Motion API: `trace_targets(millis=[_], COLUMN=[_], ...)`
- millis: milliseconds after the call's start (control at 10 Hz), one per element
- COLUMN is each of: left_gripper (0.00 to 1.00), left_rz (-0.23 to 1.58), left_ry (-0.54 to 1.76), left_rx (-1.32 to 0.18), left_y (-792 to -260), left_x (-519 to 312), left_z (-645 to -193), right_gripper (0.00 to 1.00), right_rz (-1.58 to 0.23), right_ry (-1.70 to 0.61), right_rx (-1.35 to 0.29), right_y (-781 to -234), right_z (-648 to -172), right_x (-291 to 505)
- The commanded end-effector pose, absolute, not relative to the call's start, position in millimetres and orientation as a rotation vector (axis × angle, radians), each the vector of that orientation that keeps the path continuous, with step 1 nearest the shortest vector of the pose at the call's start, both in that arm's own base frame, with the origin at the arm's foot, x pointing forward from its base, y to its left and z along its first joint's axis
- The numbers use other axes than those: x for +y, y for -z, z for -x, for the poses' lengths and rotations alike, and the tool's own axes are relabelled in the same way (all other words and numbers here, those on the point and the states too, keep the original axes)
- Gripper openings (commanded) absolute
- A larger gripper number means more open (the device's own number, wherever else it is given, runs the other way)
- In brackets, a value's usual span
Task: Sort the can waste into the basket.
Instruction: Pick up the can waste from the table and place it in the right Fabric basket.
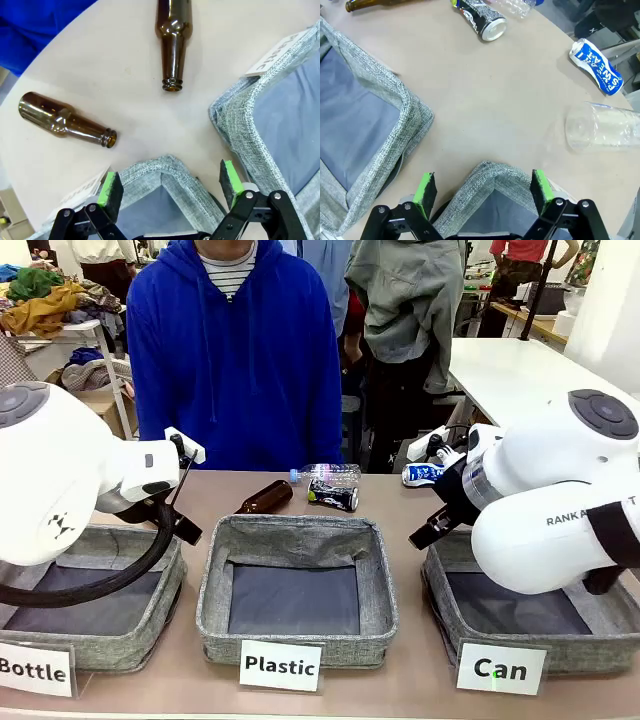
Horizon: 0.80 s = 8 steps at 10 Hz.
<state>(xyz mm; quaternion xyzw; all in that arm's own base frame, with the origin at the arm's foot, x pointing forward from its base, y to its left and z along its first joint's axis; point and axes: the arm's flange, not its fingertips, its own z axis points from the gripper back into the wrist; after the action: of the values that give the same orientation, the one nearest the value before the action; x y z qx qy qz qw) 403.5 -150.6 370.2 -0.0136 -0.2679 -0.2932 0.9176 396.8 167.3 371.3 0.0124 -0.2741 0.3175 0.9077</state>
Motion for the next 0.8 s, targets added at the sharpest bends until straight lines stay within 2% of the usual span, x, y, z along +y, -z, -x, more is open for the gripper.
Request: trace_targets(millis=[0,700], left_gripper=[1.00,1.00], left_rz=[0.028,0.028], left_ry=[0.603,0.603], left_rx=[-0.551,-0.551], left_y=[-370.3,-370.3], left_x=[-150.7,-150.7], left_z=[-403.4,-403.4], right_gripper=[1.00,1.00], right_rz=[-0.026,-0.026], right_ry=[-0.655,-0.655], right_rx=[-0.566,-0.566], right_y=[-371.4,-371.4], right_z=[-396.8,-396.8], right_x=[167.3,167.3])
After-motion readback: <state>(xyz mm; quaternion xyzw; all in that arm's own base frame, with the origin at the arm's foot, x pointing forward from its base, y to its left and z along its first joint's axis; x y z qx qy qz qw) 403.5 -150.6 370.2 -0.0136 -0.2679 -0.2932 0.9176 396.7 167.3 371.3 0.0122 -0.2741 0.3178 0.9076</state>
